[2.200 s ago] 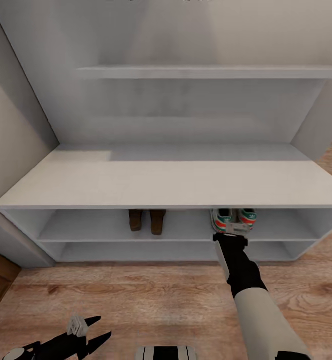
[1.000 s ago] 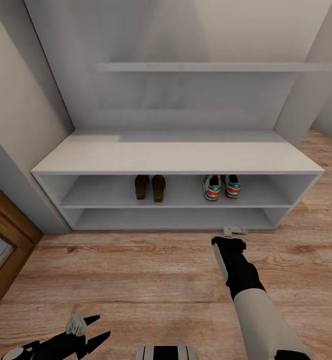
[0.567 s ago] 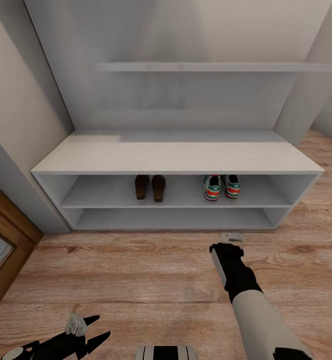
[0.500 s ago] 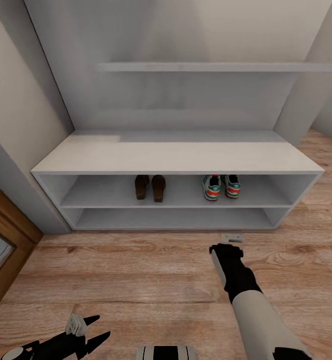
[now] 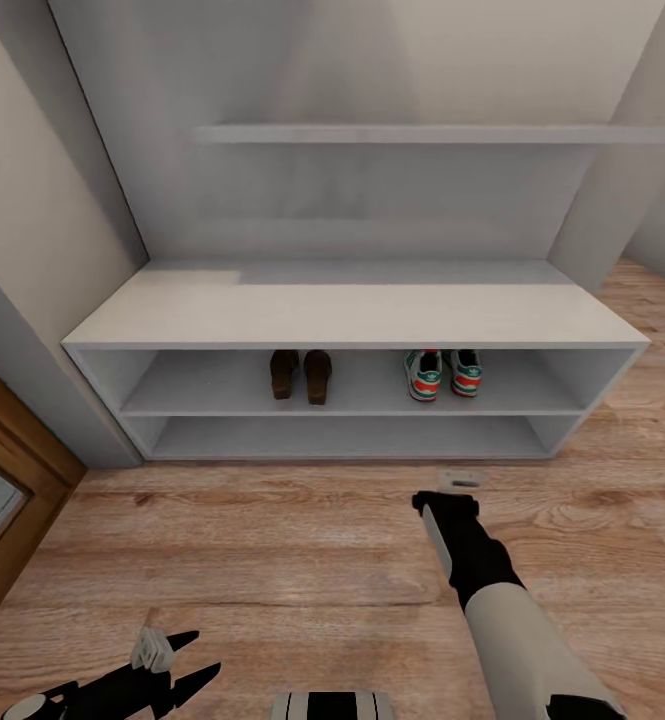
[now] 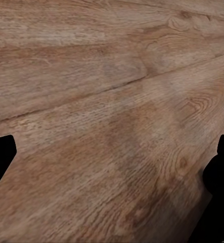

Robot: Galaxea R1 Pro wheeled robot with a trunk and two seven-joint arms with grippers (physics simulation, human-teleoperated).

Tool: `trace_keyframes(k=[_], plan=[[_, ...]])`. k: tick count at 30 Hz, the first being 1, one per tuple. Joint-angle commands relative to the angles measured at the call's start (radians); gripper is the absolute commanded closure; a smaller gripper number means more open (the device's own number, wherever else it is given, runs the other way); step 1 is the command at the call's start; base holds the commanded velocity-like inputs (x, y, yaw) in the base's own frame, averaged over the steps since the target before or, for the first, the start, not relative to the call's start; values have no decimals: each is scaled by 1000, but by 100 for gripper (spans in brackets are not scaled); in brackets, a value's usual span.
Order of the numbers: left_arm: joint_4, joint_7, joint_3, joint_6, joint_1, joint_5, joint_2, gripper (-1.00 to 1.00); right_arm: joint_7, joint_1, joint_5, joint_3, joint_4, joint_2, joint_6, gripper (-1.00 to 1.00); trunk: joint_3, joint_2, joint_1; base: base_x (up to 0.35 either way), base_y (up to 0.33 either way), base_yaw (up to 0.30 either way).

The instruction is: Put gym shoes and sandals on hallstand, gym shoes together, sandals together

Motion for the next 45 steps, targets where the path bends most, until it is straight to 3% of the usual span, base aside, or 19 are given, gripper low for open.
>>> trace_keyframes(k=[1, 7, 19, 30, 33, 39, 45], plan=[[0, -4, 3, -4, -1, -6, 0, -100, 9, 0, 11, -3, 1, 1, 0, -100, -1, 0, 0, 0, 0, 0], [0, -4, 3, -4, 0, -4, 6, -100, 27, 0, 12, -3, 13, 1, -21, -100, -1, 0, 0, 0, 0, 0], [0, 4, 3, -3, 0, -6, 9, -100, 36, 0, 13, -3, 107, -1, -61, -100, 46, 2, -6, 0, 0, 0], [1, 24, 9, -2, 0, -7, 13, -100, 39, 0, 20, -3, 312, -5, -269, -100, 88, 5, -11, 0, 0, 0], [2, 39, 26, -3, -1, -7, 15, -100, 40, 1, 26, -3, 379, -7, -343, -100, 98, 26, -22, 0, 0, 0], [6, 59, 79, -4, 0, -7, 22, -100, 40, 0, 99, -3, 537, -12, -530, -100, 116, 68, -45, 0, 0, 0], [13, 64, 111, -6, 2, -8, 25, -100, 39, 1, 233, -3, 645, -14, -656, -100, 135, 110, -68, 0, 0, 0]])
